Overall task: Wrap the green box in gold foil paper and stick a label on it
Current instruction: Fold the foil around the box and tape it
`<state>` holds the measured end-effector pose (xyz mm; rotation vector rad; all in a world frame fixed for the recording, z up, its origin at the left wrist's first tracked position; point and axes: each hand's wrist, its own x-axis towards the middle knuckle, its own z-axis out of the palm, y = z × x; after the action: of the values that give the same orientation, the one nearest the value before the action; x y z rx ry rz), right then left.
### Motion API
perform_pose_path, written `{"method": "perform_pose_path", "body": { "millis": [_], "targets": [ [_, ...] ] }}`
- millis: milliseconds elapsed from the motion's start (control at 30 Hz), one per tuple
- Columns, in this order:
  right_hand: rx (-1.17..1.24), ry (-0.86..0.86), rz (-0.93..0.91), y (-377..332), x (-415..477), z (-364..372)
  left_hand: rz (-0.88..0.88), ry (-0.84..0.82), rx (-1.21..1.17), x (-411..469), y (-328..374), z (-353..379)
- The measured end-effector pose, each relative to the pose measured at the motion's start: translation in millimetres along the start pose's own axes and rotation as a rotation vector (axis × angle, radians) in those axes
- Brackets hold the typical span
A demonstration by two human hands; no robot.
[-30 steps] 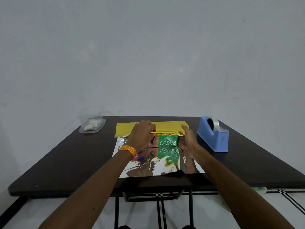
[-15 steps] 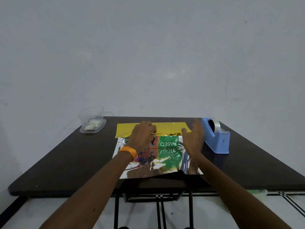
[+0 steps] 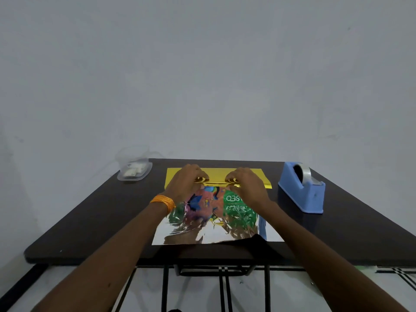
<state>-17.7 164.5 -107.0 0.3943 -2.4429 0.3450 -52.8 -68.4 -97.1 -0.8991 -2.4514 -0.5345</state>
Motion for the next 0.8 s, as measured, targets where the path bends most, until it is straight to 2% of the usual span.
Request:
{"method": "perform_pose_path", "body": {
  "millis": [133,267,400,500,667,800],
  "targets": [
    [0.012,-0.014,0.026,-1.0,1.2,-0.4,-0.053,0.007,-0.148,-13.8,-28.2,-19.9],
    [0.021,-0.032,0.052,-4.0,1.3,-0.8,-0.149,0.007,-0.169,-21.5,-40.9,-29.6],
    [0.013,-0.024,0.053,-5.9,1.4,-1.9,-0.196,0.144,-0.16,-17.0,-26.9,-29.4],
    [-0.006,-0.031,0.053,-8.0,0.7,-3.8,-0.148,0.185,-0.1,-8.8,5.2,-19.4],
    [-0.061,-0.027,0.04,-14.6,-0.1,-7.4,-0.025,0.0,0.224,10.0,48.4,10.1],
    [-0.243,0.025,0.049,-22.5,-11.3,-2.6,-0.029,0.029,0.244,14.6,49.9,21.6]
  ]
}}
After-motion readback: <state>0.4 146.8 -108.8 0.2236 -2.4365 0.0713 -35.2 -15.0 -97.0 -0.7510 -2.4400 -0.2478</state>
